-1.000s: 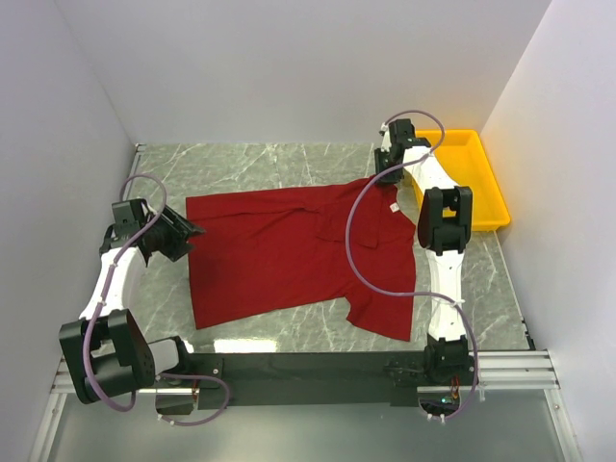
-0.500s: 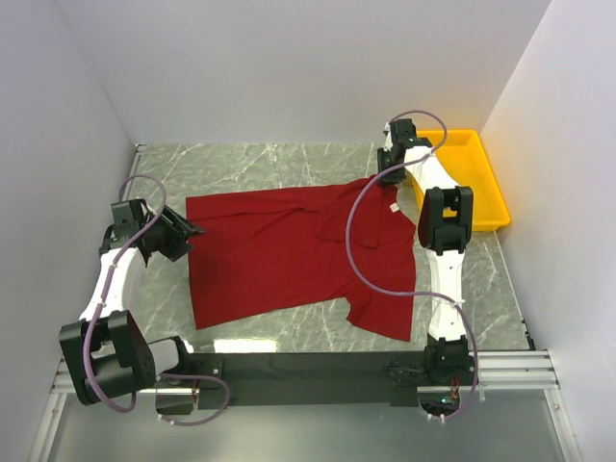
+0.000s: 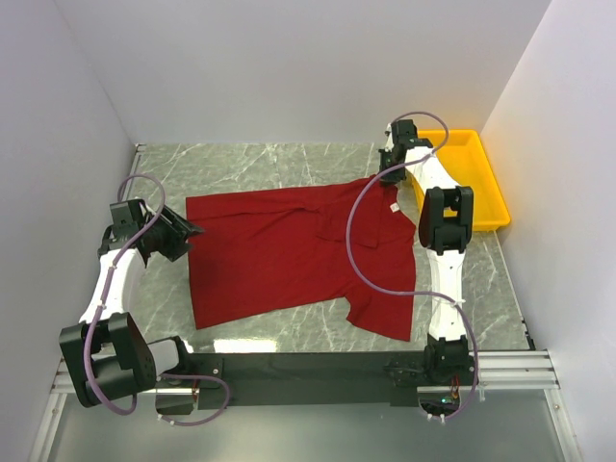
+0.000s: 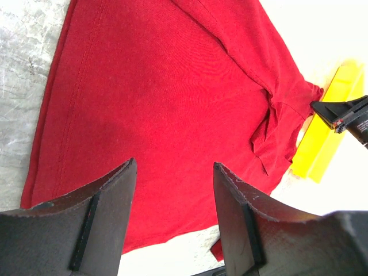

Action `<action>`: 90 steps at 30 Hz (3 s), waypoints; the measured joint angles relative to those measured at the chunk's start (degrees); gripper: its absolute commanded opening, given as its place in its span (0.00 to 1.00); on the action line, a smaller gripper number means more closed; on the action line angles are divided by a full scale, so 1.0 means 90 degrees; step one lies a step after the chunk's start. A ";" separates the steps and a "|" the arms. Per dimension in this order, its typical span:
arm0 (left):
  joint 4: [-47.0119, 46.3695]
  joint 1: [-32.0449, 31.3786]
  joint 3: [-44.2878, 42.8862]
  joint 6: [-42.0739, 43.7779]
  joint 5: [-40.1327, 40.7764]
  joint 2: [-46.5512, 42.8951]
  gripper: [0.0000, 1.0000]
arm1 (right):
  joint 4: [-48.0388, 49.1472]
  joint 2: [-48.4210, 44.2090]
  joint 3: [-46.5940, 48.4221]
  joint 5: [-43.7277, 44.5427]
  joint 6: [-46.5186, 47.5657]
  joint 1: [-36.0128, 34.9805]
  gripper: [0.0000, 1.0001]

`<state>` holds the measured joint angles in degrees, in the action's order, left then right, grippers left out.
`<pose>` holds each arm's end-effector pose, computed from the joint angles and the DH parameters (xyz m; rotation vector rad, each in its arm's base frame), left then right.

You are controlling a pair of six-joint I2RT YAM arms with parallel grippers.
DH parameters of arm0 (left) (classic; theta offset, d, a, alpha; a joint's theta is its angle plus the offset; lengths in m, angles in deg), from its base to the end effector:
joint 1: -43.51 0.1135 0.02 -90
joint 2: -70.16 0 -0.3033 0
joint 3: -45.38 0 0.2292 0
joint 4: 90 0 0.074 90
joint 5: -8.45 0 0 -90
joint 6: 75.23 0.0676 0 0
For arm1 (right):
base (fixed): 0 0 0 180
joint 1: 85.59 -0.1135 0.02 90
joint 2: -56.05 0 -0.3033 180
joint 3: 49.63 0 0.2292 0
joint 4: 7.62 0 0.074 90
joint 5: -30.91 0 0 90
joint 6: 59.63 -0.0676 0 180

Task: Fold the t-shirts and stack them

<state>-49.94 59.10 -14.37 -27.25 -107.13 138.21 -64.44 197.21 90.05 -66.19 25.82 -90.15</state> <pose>0.2227 0.0318 0.2609 -0.9877 2.2318 -0.7487 0.5571 0.0528 0.1778 -0.0459 2.5914 0.2187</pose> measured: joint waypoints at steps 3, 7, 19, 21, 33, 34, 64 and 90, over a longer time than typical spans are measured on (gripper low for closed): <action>0.0000 0.0010 0.0000 0.0002 0.0000 0.0000 0.61 | 0.0080 -0.0002 -0.0066 0.0240 0.0002 0.0010 0.00; -0.0002 0.0024 0.0000 0.0002 0.0000 0.0000 0.61 | 0.0100 -0.0002 -0.0124 0.0403 -0.0002 0.0012 0.00; 0.0002 0.0090 0.0000 0.0095 0.0000 0.0002 0.61 | 0.0158 -0.0121 -0.0265 0.0355 -0.0002 0.0044 0.38; 0.0005 0.0100 0.0000 0.0097 0.0000 0.0002 0.61 | 0.0206 -0.0148 -0.0255 0.0355 0.0017 0.0068 0.38; 0.0083 0.0121 0.0000 0.0097 0.0000 0.0002 0.61 | 0.0296 -0.0134 0.0345 0.0100 -0.0058 0.0119 0.36; 0.0083 0.0121 0.0000 0.0097 0.0000 0.0002 0.61 | 0.0296 -0.0126 0.0347 0.0051 -0.0063 0.0119 0.36; 0.0119 0.0134 0.0000 0.0092 0.0000 0.0005 0.61 | 0.0112 0.0386 0.0656 -0.0053 -0.0066 0.0119 0.00; 0.0291 0.0134 -0.0010 0.0131 0.0189 -0.0066 0.61 | 0.0440 -0.0299 0.0277 0.0537 0.0194 0.0102 0.53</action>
<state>-47.32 60.31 -14.46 -26.07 -105.43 137.62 -60.48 194.52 92.54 -61.36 27.56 -89.23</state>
